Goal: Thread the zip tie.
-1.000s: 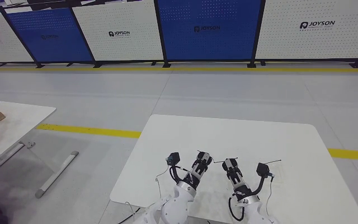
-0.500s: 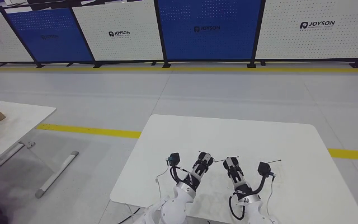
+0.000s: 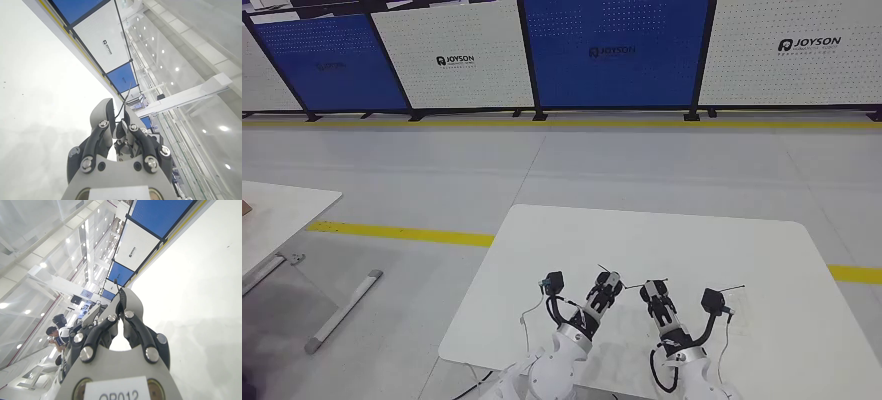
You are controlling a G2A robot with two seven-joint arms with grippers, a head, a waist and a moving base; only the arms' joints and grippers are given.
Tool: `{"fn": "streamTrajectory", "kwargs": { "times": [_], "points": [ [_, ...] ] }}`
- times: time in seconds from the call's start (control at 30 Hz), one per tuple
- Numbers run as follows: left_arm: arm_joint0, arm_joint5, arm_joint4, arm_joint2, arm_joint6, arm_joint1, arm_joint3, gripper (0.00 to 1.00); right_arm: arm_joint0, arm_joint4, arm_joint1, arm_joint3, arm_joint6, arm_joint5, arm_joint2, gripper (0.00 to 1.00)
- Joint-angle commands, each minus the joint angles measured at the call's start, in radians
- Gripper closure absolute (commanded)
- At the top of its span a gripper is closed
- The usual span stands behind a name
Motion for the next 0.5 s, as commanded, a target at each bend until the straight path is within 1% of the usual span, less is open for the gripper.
{"fn": "streamTrajectory", "kwargs": {
  "times": [0.0,0.13,0.3,0.33,0.37,0.47],
  "points": [
    [0.001,0.003,0.003,-0.001,-0.001,-0.001,0.0,0.88,-0.001,-0.002,-0.001,-0.001,0.001,0.001,0.001,1.0],
    [0.002,0.005,0.019,-0.003,0.001,-0.002,0.001,0.9,-0.002,-0.003,-0.002,-0.003,0.002,0.002,0.003,1.0],
    [0.004,0.032,0.085,0.009,-0.013,-0.002,0.009,0.87,-0.003,-0.006,-0.004,-0.003,0.008,0.002,0.006,1.0],
    [0.004,0.036,0.092,0.011,-0.014,-0.002,0.01,0.87,-0.003,-0.006,-0.004,-0.003,0.009,0.002,0.006,1.0],
    [0.004,0.038,0.095,0.012,-0.013,-0.003,0.011,0.84,-0.003,-0.007,-0.004,-0.004,0.01,0.001,0.006,1.0],
    [0.002,0.043,0.1,0.015,-0.012,-0.005,0.014,0.85,-0.004,-0.009,-0.005,-0.004,0.012,-0.001,0.007,1.0]
  ]
}}
